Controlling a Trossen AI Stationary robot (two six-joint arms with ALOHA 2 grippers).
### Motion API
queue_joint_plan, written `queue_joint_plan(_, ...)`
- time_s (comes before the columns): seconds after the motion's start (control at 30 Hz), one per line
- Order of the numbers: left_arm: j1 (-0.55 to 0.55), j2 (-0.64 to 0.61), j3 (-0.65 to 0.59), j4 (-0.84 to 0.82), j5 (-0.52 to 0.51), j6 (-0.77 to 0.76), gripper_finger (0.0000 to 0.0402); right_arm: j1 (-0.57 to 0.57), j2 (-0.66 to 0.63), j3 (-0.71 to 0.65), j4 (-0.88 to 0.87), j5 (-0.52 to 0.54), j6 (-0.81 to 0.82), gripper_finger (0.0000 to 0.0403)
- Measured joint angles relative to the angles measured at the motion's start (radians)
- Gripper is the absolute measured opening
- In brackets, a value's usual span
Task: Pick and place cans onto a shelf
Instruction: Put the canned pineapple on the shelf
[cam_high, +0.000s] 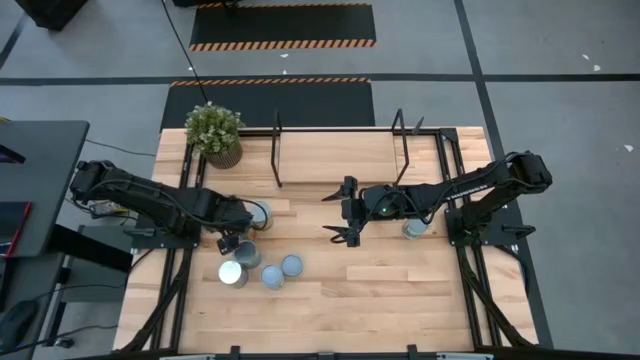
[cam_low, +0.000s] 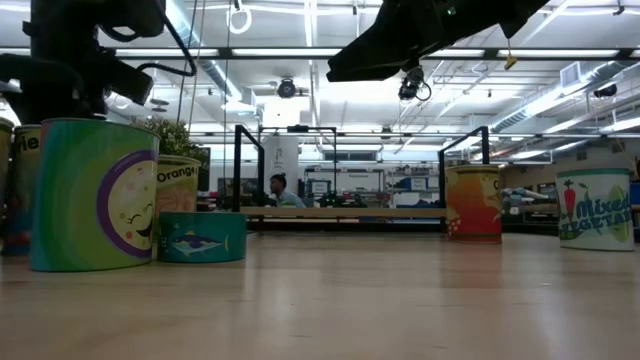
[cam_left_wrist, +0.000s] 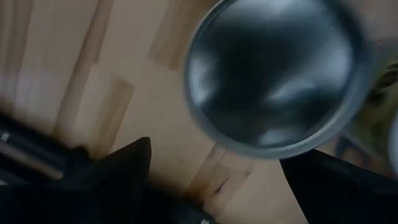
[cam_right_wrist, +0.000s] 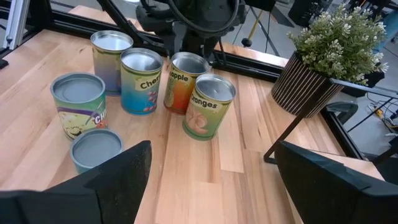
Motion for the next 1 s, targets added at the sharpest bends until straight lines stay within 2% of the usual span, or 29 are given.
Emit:
queue_joint_plan(0.23,0.002,0.0,0.0,0.121,-0.011,0.054,0.0357,0.007,0.0,0.0,0.007,0.0,0.021,0.0348)
queue_joint_plan(0.77,0.002,0.025,-0.001,0.133,-0.037,-0.023,0.0348,0.032,0.0,0.0,0.045,0.0,0.019,0.0348)
queue_joint_plan(1.0,0.048,0.069,-0.001,0.137,0.0,-0.037,0.0347,0.032,0.0,0.0,0.044,0.0,0.018,0.0348)
